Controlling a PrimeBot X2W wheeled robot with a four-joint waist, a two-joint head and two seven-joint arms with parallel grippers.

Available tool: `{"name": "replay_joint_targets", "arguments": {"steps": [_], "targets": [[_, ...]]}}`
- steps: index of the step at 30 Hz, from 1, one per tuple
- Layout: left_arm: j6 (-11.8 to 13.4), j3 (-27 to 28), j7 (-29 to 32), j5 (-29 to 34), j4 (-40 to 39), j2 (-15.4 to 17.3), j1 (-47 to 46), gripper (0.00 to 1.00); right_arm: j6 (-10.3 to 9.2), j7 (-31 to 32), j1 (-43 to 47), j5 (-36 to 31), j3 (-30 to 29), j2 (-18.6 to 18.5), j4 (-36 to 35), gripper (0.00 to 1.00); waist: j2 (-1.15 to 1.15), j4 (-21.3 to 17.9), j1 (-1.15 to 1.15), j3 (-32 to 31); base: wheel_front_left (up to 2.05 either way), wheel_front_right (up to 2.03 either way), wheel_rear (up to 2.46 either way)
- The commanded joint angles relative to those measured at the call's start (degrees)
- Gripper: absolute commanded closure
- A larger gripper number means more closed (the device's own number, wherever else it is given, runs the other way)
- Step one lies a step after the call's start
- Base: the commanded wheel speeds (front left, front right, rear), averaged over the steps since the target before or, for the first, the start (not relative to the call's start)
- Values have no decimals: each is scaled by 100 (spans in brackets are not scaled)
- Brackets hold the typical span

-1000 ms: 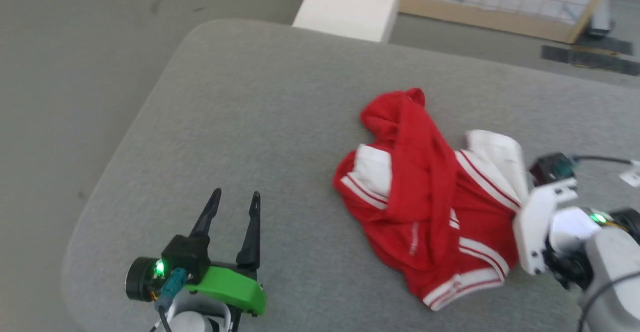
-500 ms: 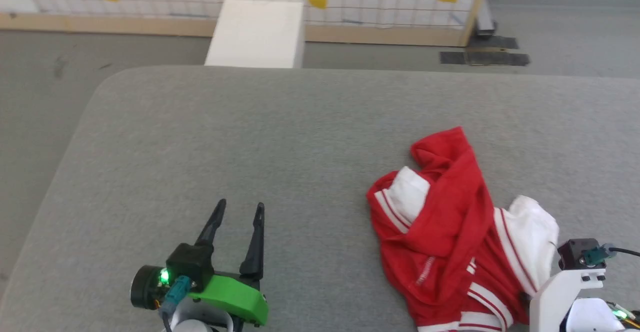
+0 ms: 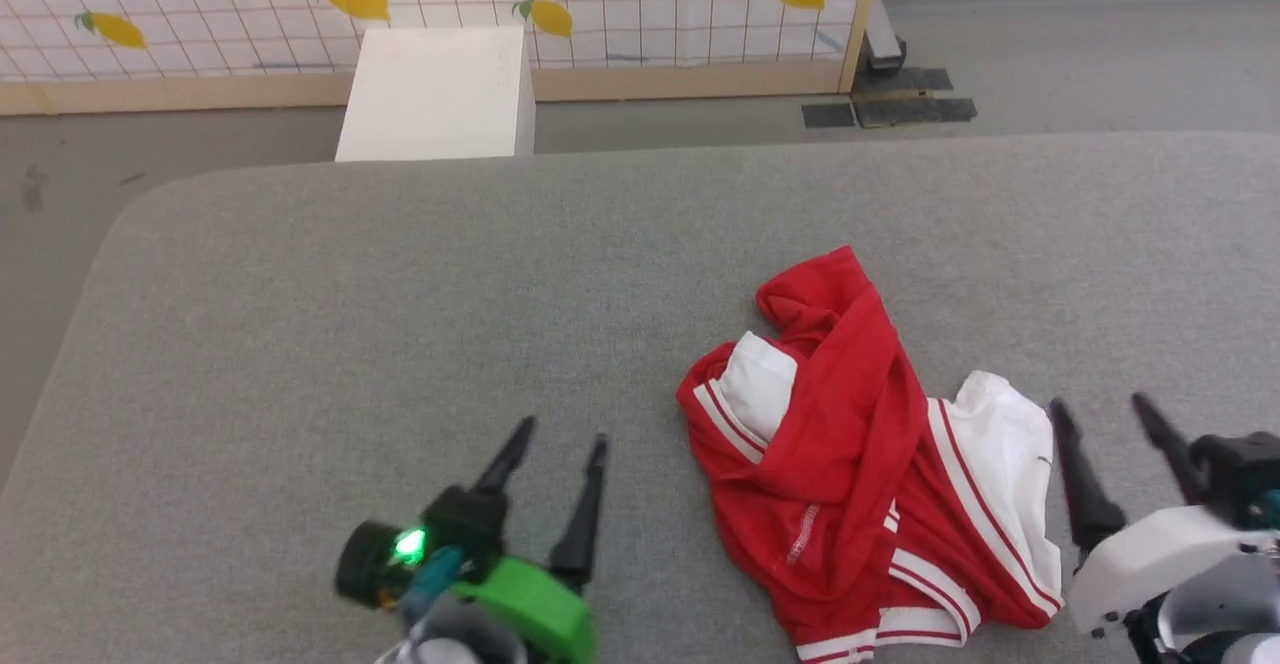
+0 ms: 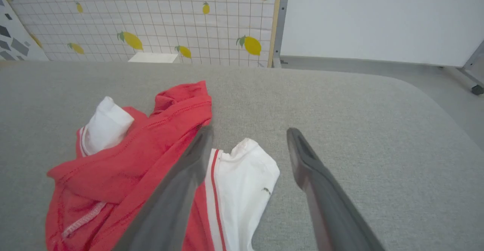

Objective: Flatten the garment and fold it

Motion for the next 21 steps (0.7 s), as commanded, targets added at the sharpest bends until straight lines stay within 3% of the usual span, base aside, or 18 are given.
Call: {"name": "replay_joint_targets", "arguments": {"steps": [1, 8, 16, 21], "targets": [[-71, -120, 153, 38, 46, -45, -257, 0, -9, -300, 10, -114, -115, 107, -73, 0, 0, -50, 0, 80, 0, 0, 0], [-211, -679, 1840, -195, 252, -124, -1374, 0, -9, -1079, 13, -542, -226, 335, -13, 0, 0, -314, 0, 436, 0, 0, 0], [-362, -1307, 4150, -921, 573, -116, -2699, 0, -9, -1273, -205, -673, -47, 381, -32, 0, 0, -685, 0, 875, 0, 0, 0], [-375, -1538, 5061, -1189, 729, 17, -3255, 0, -9, -1307, -259, -657, 15, 383, 31, 0, 0, -853, 0, 1123, 0, 0, 0]]}}
